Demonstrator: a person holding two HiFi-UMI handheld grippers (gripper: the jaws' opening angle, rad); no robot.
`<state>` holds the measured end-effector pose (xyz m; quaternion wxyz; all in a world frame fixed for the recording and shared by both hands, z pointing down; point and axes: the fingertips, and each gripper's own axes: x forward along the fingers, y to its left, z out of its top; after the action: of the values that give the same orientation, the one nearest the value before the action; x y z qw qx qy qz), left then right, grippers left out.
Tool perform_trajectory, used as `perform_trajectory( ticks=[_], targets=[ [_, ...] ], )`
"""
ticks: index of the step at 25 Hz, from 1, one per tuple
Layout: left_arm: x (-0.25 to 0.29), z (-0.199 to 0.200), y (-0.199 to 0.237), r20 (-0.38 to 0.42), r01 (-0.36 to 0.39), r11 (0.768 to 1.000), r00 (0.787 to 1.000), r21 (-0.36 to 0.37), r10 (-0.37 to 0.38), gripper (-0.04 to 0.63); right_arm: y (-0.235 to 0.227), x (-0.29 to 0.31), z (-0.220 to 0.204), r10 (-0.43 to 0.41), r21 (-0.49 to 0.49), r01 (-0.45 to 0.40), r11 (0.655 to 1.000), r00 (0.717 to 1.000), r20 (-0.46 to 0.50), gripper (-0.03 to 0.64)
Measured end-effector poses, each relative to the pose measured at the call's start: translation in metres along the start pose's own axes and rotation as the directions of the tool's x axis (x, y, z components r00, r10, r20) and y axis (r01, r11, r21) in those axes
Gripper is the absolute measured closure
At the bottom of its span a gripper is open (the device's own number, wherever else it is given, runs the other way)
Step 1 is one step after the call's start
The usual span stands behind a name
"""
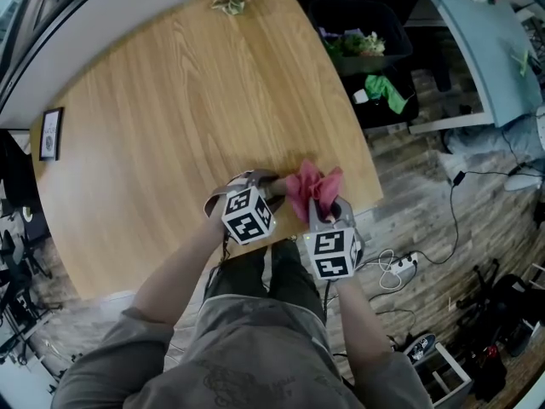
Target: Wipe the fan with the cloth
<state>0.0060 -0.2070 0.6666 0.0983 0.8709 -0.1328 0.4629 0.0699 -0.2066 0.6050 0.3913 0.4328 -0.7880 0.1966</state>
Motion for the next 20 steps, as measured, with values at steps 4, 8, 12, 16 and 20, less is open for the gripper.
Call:
perform_trajectory(
  ticks=[4,8,12,16,20],
  targets=[
    [0.001,0.001,-0.001,-0.010,0.001,1.000,1.000,0.010,-0.001,0.398,0.036,0.012,0.009,0.091,-0.077,-0.091,0.993,0.996,0.003,0.560],
    [0.000,-0.001,0.003,-0.014,-0.034,0.999,0.999,-0.021,0.034,0.393,0.049,0.018,0.031,0.132,-0.039,-0.130,0.991,0.989,0.062,0.560],
    [-0.013,-0.009,0.002,-0.019,-0.086,0.995,0.996,-0.042,0.085,0.238,0.038,-0.002,0.057,0.124,0.032,-0.130,0.991,0.980,0.158,0.560],
    [-0.039,-0.014,0.006,-0.009,-0.120,0.990,0.993,-0.078,0.120,0.238,0.014,-0.031,0.088,0.100,0.109,-0.132,0.985,0.960,0.260,0.560],
    [-0.078,-0.002,0.013,0.067,-0.144,0.976,0.985,-0.166,0.157,0.247,-0.007,-0.069,0.123,0.078,0.163,-0.147,0.976,0.928,0.365,0.560]
  ],
)
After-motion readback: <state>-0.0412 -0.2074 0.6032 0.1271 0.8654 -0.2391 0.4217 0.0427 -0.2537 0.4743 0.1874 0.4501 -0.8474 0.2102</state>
